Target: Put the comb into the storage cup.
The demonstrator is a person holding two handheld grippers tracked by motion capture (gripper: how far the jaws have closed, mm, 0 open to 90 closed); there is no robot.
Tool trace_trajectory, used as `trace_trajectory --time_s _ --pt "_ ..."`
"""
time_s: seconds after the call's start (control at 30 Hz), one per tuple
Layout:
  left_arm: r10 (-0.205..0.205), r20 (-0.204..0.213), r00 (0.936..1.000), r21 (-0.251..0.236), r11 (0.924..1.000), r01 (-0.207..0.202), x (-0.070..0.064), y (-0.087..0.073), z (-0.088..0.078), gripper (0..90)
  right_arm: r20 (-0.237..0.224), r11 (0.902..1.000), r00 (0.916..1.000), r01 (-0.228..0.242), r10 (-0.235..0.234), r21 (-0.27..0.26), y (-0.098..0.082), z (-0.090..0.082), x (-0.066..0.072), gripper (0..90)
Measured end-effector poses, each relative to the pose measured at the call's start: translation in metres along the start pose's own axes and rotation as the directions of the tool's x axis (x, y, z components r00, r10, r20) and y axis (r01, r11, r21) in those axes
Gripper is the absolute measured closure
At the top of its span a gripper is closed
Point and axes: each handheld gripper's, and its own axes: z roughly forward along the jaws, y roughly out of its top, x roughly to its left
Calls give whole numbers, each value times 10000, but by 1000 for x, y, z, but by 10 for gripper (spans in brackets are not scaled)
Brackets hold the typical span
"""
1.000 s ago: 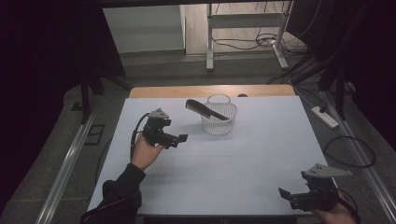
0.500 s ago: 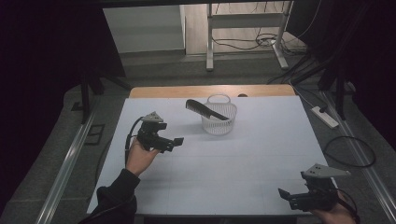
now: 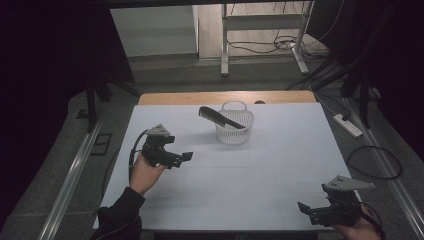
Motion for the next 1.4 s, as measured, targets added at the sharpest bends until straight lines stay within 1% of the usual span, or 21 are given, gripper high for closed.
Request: trace_trajectory --time_s 0.37,0.5,0.63,1.1,1.27,1.4 --pt "-153 1 9999 -62 9999 153 -5 -11 -10 0 2 10000 10000 29 -29 17 0 0 0 0" --pt "-118 -34 9999 -50 9999 118 -7 -14 -15 0 4 10000 10000 35 -35 18 0 0 0 0" --pt "-177 -46 9998 -78 9998 176 -10 -17 -19 0 -6 10000 10000 43 -43 30 0 0 0 0" --pt "-447 66 9990 -369 9983 449 -11 -30 -38 0 -18 10000 10000 44 -44 32 0 0 0 0" --pt "-510 14 9987 -441 9977 510 -12 -35 -46 0 -25 10000 10000 52 -52 51 0 0 0 0" --pt "-502 -140 9986 -435 9978 495 -13 -40 -51 0 -24 10000 10000 41 -41 59 0 1 0 0"
